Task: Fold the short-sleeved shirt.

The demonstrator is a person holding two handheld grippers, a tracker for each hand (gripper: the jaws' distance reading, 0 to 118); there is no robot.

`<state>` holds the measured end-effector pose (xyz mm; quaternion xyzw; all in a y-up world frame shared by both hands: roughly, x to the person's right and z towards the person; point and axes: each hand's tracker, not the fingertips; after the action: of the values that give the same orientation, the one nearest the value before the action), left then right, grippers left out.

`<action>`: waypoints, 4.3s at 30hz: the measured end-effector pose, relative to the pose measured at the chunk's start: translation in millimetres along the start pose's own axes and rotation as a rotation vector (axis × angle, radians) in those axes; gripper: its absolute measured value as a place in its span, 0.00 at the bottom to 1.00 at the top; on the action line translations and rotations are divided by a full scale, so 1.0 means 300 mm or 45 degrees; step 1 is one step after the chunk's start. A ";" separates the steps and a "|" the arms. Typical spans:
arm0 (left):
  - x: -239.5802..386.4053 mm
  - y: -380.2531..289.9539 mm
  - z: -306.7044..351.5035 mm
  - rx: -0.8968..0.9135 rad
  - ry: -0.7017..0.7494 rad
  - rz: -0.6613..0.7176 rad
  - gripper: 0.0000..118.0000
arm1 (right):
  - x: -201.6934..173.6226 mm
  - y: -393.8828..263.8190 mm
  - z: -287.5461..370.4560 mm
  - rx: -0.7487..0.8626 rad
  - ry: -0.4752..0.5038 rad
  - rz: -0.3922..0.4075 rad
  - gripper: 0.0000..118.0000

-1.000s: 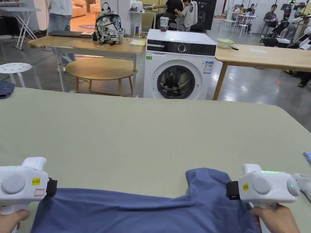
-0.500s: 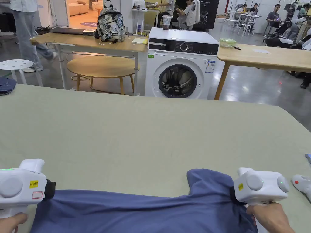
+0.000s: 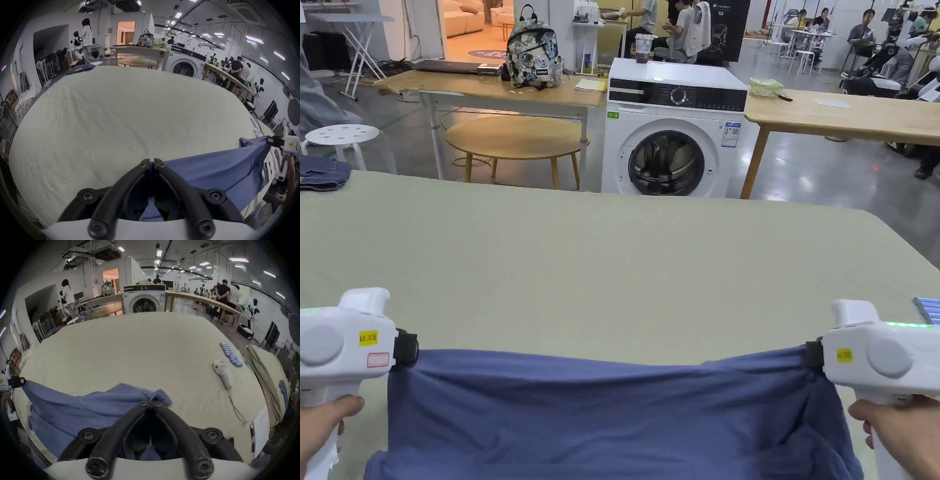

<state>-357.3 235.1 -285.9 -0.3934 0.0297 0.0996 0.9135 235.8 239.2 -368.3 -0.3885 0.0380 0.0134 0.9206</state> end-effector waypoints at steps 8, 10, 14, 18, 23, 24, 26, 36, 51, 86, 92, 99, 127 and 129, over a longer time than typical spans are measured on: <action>-0.020 -0.104 0.199 0.064 -0.039 -0.027 0.00 | -0.015 -0.143 0.279 0.057 -0.007 0.040 0.00; -0.030 -0.149 0.230 0.064 -0.048 -0.031 0.00 | -0.013 -0.196 0.315 0.048 -0.024 0.041 0.00; -0.046 -0.250 0.266 0.034 -0.052 -0.052 0.00 | -0.001 -0.311 0.347 0.012 -0.039 0.062 0.00; -0.065 -0.363 0.268 -0.029 -0.043 -0.077 0.00 | -0.001 -0.449 0.347 -0.078 -0.070 0.106 0.00; -0.079 -0.491 0.225 -0.130 -0.017 -0.096 0.00 | 0.019 -0.591 0.284 -0.172 -0.085 0.101 0.00; -0.081 -0.511 0.208 -0.151 -0.010 -0.100 0.00 | 0.024 -0.617 0.266 -0.197 -0.095 0.102 0.00; -0.085 -0.546 0.170 -0.196 0.014 -0.104 0.00 | 0.030 -0.655 0.228 -0.238 -0.100 0.097 0.00; -0.105 -0.598 0.058 -0.270 0.068 -0.100 0.00 | 0.006 -0.719 0.159 -0.267 -0.140 0.130 0.11; 0.099 -0.397 0.190 0.178 0.038 -0.146 0.25 | -0.210 -0.496 0.342 0.317 -0.126 0.043 0.59; -0.194 -0.344 0.257 0.110 -0.165 0.115 0.00 | -0.552 -0.341 0.343 0.859 -0.015 0.066 0.00; -0.383 -0.402 0.116 -0.128 -0.412 0.333 0.11 | -0.560 -0.359 0.298 0.780 0.019 0.106 0.00; -0.465 -0.438 -0.014 -0.349 -0.498 0.429 0.65 | -0.561 -0.382 0.263 0.707 0.030 0.173 0.00; -0.297 -0.493 -0.026 -0.291 -0.746 0.604 0.02 | -0.513 -0.411 0.229 0.623 0.030 0.127 0.00; -0.346 -0.453 -0.034 -0.274 -0.721 0.544 0.02 | -0.510 -0.406 0.238 0.631 0.024 0.121 0.00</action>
<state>-430.7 119.9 -182.3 -0.4288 -0.1533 0.3957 0.7975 94.2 206.0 -219.2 -0.1489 0.0671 0.0432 0.9856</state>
